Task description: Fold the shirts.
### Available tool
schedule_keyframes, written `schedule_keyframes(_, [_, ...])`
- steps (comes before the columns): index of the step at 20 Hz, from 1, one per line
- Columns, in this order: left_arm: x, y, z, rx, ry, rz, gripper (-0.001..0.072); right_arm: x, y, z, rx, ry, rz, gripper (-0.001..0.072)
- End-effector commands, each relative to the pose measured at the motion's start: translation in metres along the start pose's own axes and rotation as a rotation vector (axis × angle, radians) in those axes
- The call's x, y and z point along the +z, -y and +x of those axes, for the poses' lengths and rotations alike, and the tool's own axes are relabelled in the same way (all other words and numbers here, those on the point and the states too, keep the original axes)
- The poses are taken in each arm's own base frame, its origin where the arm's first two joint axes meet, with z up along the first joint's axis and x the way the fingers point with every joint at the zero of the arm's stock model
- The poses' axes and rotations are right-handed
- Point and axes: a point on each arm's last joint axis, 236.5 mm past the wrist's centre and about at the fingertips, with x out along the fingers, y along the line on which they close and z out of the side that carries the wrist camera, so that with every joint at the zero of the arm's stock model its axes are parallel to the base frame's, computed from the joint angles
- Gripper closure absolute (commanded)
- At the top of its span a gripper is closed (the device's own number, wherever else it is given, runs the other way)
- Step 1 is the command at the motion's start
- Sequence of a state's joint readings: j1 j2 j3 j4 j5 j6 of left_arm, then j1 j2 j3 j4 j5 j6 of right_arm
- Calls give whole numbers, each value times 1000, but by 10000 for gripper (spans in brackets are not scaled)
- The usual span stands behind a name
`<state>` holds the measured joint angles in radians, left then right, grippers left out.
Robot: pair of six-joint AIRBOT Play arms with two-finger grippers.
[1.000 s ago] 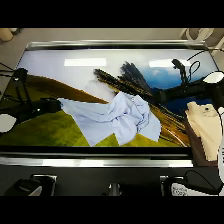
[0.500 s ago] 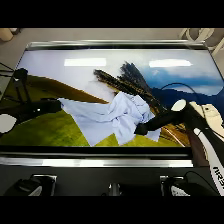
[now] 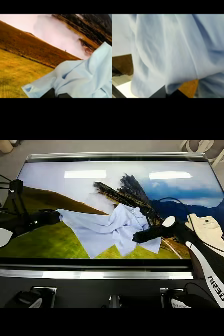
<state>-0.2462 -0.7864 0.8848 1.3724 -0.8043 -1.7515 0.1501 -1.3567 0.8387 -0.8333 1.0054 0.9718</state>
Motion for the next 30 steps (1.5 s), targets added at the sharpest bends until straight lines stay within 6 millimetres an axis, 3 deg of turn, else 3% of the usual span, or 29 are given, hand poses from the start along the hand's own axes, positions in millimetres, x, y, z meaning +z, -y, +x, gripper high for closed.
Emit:
schedule_keyframes(1, [26, 6, -19, -11, 76, 12, 680, 37, -18, -62, 15, 91, -181, 691])
schedule_keyframes(3, [83, 19, -65, -30, 251, 65, 681, 95, -26, -168, -137, 332, -337, 691])
schedule_keyframes(5, [156, 36, -151, -58, 527, 72, 680, 142, -50, -327, -410, 698, -469, 690])
schedule_keyframes(6, [188, 50, -210, -80, 686, 87, 680, 149, -80, -416, -557, 908, -527, 690])
schedule_keyframes(7, [210, 65, -271, -108, 835, 106, 680, 140, -116, -488, -687, 1082, -584, 690])
schedule_keyframes(8, [219, 79, -322, -138, 948, 124, 681, 121, -161, -548, -813, 1234, -657, 690])
schedule_keyframes(9, [220, 90, -366, -164, 1035, 140, 682, 98, -199, -588, -912, 1348, -713, 690])
schedule_keyframes(11, [210, 102, -418, -199, 1129, 155, 681, 54, -265, -638, -997, 1556, -788, 690])
schedule_keyframes(13, [198, 104, -437, -207, 1152, 163, 682, 27, -293, -659, -1038, 1672, -812, 690])
schedule_keyframes(15, [194, 104, -437, -205, 1141, 165, 682, 19, -301, -669, -1050, 1723, -814, 690])
schedule_keyframes(18, [198, 102, -427, -199, 1120, 162, 682, 28, -292, -668, -1021, 1720, -784, 690])
schedule_keyframes(20, [201, 97, -404, -176, 1064, 159, 682, 41, -279, -660, -1003, 1672, -769, 690])
schedule_keyframes(23, [203, 72, -330, -66, 868, 160, 682, 75, -239, -628, -964, 1503, -737, 689])
schedule_keyframes(25, [197, 38, -264, 65, 689, 169, 682, 106, -183, -592, -953, 1302, -684, 689])
schedule_keyframes(27, [184, 6, -193, 161, 508, 168, 681, 140, -110, -537, -879, 1067, -595, 688])
schedule_keyframes(30, [158, -33, -86, 226, 270, 145, 681, 177, -7, -424, -674, 725, -465, 689])
